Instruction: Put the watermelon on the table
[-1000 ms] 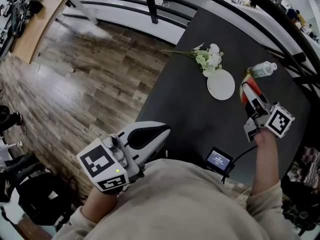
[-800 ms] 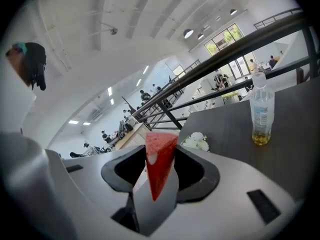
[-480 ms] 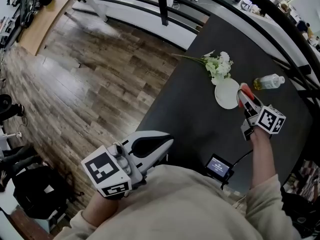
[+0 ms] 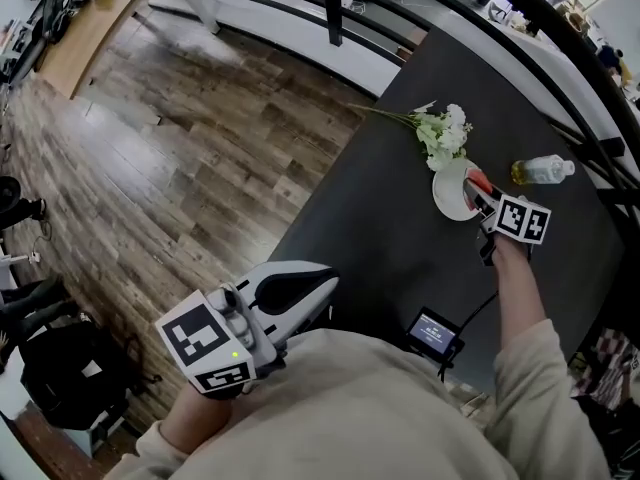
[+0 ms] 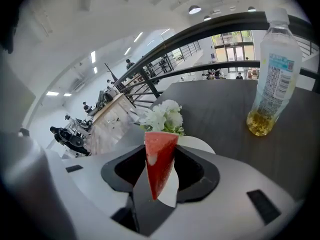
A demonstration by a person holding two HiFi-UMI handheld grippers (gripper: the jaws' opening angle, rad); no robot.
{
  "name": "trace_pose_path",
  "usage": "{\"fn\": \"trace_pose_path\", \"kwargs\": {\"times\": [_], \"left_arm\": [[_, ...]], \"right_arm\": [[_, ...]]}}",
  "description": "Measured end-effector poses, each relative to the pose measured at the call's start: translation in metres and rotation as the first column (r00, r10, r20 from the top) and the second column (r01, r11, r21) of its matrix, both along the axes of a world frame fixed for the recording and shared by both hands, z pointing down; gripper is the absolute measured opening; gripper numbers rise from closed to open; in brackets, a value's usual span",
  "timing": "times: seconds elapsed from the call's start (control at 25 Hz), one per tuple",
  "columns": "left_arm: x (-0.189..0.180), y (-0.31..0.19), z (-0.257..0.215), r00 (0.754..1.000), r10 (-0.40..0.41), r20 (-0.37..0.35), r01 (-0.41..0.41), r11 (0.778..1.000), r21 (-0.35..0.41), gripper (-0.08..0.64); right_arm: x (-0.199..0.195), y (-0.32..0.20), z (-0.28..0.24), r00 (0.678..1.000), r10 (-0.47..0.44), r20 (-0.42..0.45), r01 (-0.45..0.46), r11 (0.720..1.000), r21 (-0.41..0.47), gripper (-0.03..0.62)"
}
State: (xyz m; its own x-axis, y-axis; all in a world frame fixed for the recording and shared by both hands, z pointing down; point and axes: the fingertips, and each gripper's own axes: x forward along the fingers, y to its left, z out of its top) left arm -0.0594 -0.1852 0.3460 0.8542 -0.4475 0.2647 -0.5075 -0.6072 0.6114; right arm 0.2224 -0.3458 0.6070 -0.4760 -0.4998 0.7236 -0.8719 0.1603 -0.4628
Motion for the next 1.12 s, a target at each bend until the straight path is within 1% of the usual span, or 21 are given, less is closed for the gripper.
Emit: {"fn": "trace_pose_path", "kwargs": {"times": [0.12,0.24,0.4,0.56,0.68,0.76,1.0,1.12], "left_arm": [[0.001,0.001,0.003,1.000,-0.004,0.007,0.004,1.000,-0.016,0.003],[0.003,-0.001,0.002,1.000,0.008,0.020,-0.008,1.000,-0.001,0.003],[0.001,0.002,0.004,0.999,0.007,0.032,-0.007,1.000,-0.003,0.003],[-0.007,-0.002,-0.005,0.999,-0.003,0.048,0.002,1.000,0.019,0.003],[-0.017,-0.003,-0.002,0.997,-0.033,0.065,0.032,0.999,0.014,0.003],[-0.020,-0.003,-0.001,0.997,-0.043,0.059,0.043,0.999,0.006,0.003],[-0.014,0.003,0.001,0.999,-0.024,0.045,0.024,1.000,-0.010,0.003],[-0.010,0.006,0.001,0.999,-0.003,0.036,0.003,1.000,-0.013,0.003]], "right_arm": [[0.003,0.007,0.017,0.999,-0.014,-0.035,0.013,0.999,-0.046,0.192],[0.006,0.003,0.030,0.997,-0.036,-0.075,0.030,0.997,-0.077,0.192],[0.009,0.015,0.051,0.990,-0.068,-0.127,0.053,0.991,-0.121,0.192],[0.007,0.013,0.059,0.983,-0.088,-0.163,0.068,0.990,-0.125,0.192],[0.007,0.014,0.062,0.982,-0.084,-0.167,0.063,0.990,-0.127,0.192],[0.006,0.014,0.063,0.981,-0.088,-0.174,0.066,0.990,-0.128,0.192],[0.002,0.013,0.062,0.968,-0.136,-0.212,0.110,0.986,-0.129,0.192],[-0.001,0.015,0.064,0.954,-0.189,-0.232,0.158,0.977,-0.144,0.193]]}}
